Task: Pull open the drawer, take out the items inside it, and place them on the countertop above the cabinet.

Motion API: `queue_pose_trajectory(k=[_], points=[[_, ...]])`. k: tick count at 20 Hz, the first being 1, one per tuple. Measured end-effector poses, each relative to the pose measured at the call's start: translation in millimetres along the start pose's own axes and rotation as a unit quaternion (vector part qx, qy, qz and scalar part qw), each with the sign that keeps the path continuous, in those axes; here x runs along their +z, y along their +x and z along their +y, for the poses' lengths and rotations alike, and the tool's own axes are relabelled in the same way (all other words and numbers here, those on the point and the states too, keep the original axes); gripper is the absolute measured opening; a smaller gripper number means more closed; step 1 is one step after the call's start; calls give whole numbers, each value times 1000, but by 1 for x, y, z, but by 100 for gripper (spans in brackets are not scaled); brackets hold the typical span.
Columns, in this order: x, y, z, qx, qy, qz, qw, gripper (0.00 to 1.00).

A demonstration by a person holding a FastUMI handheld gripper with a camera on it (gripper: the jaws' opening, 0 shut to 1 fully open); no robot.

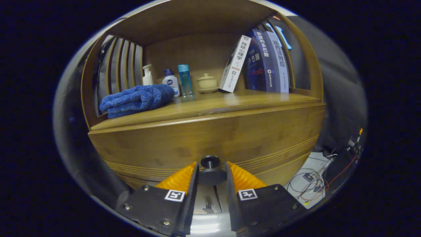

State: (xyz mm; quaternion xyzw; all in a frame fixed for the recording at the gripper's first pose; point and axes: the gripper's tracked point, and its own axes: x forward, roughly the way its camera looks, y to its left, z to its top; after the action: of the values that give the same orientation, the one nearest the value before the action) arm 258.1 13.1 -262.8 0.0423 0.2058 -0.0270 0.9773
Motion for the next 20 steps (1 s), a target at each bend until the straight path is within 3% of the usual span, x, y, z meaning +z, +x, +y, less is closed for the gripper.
queue_pose_trajectory(k=[3,4,8,20], points=[[-3,0,1,5,-20,2,1000,41],[-1,1,1,6,-20,3,1000,35],[-5,-5,1,9,-23,15,1000,35],[-40,-117,-11,-32,-12,16,999,35]])
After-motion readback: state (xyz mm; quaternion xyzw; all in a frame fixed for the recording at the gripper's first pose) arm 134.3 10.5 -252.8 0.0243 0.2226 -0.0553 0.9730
